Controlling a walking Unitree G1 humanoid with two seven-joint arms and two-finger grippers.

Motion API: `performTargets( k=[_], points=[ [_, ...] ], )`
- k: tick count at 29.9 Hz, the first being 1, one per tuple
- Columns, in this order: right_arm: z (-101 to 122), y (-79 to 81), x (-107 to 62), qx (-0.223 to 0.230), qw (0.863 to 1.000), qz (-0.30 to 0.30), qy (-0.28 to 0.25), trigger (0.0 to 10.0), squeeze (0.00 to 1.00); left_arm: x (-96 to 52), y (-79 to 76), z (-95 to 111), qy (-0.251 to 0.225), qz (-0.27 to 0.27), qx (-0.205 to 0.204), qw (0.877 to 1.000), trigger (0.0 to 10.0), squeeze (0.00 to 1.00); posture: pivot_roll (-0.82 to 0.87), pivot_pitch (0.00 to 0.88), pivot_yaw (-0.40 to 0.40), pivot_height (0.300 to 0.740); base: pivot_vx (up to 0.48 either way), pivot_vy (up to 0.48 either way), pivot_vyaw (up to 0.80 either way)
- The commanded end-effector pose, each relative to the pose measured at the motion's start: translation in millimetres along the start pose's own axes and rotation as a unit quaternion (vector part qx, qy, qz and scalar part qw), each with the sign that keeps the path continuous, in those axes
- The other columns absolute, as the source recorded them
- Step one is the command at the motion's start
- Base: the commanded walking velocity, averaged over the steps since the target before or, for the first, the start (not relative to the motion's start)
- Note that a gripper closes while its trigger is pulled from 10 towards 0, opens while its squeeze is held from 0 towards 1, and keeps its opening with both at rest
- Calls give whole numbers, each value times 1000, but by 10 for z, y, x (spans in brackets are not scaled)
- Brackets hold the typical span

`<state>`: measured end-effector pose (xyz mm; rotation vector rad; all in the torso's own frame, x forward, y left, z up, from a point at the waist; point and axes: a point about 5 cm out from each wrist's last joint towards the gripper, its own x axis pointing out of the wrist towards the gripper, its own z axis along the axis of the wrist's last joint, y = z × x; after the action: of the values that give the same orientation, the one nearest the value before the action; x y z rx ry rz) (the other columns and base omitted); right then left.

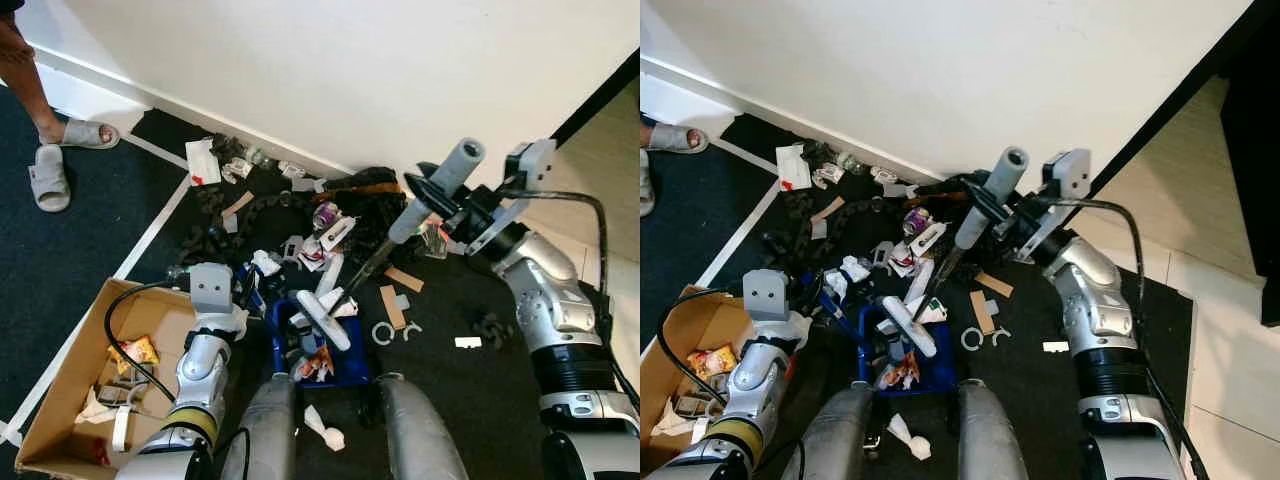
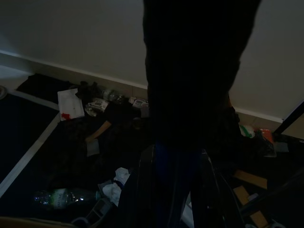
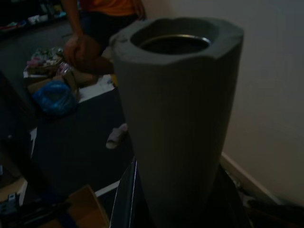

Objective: Sweep floor

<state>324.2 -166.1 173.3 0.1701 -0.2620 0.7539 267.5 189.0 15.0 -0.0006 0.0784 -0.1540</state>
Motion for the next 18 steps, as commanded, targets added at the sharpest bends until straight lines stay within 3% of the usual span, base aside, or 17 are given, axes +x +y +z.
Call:
performTargets(
  k=[1, 10, 18],
  points=[
    [145, -29, -9, 1, 999, 1, -32, 10000, 0, -84, -64, -152, 34, 1, -21, 999, 10000, 0, 55, 230, -107, 740, 0, 0, 0],
    [383, -146, -15, 41, 994, -22, -94, 10000, 0, -71, -102, -166, 39, -3, -25, 999, 10000, 0, 52, 223, -106, 740, 0, 0, 0],
    [474, -268, -46, 19, 992, -62, -105, 10000, 0, -72, -100, -174, 42, -3, -29, 999, 10000, 0, 52, 215, -106, 740, 0, 0, 0]
  ],
)
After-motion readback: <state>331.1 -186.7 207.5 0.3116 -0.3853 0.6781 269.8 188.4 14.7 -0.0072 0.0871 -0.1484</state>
